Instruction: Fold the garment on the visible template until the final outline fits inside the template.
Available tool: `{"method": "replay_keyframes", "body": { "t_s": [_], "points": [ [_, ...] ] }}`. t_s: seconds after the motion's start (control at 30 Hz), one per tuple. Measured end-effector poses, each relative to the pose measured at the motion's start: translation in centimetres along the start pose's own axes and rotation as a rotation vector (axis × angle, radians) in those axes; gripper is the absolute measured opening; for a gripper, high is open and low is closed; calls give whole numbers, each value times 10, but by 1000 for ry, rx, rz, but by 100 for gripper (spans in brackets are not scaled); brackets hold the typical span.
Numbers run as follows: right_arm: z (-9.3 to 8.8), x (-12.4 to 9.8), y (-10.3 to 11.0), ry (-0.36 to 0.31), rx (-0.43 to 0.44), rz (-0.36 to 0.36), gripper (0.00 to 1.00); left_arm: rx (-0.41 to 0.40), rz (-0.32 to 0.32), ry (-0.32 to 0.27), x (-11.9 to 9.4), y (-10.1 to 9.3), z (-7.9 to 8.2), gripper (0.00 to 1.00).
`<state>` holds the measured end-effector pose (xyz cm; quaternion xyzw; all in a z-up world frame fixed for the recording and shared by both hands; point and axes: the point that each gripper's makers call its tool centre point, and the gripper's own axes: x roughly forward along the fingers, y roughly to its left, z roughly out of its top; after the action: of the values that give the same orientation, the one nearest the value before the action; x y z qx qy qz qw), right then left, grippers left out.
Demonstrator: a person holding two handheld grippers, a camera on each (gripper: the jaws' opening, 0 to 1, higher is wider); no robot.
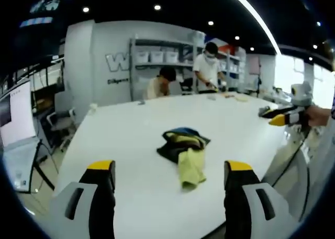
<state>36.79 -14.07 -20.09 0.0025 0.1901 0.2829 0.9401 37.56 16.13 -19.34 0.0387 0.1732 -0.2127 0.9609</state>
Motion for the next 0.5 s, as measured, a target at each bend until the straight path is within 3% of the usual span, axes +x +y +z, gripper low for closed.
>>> {"method": "replay_keyframes", "body": {
  "t_s": [0.1, 0.27, 0.5],
  "points": [
    [3, -1, 0, -5, 6, -7, 47, -63, -7, -44, -2, 3, 6, 81],
    [-4, 2, -2, 15, 22, -7, 45, -38, 1, -18, -3, 9, -1, 81],
    [5, 4, 3, 13, -3, 9, 45, -23, -3, 13, -2, 7, -7, 80]
  ]
}}
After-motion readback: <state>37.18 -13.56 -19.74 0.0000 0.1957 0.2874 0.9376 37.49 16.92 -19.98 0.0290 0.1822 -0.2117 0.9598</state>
